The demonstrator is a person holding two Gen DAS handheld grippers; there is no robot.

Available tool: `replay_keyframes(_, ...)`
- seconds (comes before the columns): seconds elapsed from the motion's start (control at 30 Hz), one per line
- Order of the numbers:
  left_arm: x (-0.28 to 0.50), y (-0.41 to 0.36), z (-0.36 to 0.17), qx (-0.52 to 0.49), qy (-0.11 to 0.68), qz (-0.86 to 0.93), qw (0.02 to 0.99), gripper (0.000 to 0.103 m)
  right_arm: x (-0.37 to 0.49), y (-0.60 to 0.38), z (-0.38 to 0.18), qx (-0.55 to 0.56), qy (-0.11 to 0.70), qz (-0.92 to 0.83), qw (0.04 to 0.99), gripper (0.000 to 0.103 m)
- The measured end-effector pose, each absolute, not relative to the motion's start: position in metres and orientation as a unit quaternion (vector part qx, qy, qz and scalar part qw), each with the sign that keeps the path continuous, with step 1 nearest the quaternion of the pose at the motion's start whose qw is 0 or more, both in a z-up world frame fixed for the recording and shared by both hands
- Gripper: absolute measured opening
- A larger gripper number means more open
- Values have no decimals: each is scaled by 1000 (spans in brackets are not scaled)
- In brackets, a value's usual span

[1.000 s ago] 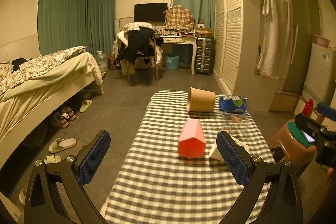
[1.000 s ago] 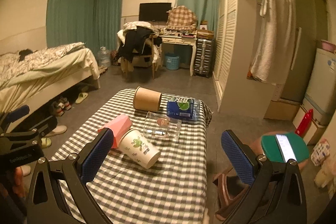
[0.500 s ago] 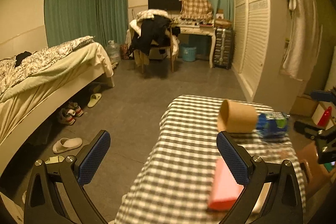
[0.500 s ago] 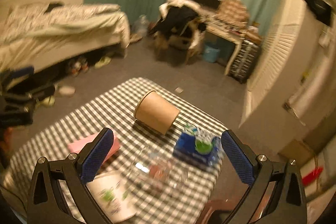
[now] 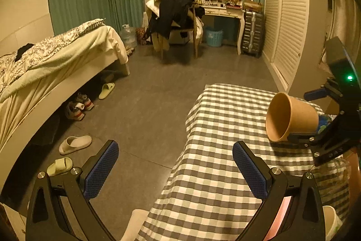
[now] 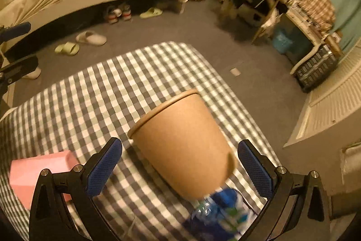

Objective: Flip cup upside down
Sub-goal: 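Lift the brown paper cup off the table with the right tool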

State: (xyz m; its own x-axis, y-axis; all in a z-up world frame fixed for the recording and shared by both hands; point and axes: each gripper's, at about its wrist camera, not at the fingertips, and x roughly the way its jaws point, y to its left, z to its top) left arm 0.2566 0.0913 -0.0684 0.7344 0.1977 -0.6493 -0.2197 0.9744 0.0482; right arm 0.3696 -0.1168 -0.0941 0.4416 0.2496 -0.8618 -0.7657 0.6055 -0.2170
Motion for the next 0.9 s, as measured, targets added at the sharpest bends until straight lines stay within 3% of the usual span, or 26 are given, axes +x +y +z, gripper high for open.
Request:
replay_keyframes(0.5,285,82,-88,-2,369,100,924,103,400,-98,-133,-385,423,269,775,99)
replay_keyframes(0.7,282,83,-83,-11,370,97,924,103,421,-108,-121,-306,469,267,784,94)
replay_keyframes(0.9,259,85,-61,-15,353,95,931,103,402,-120,-82,-273,450,250,812,89)
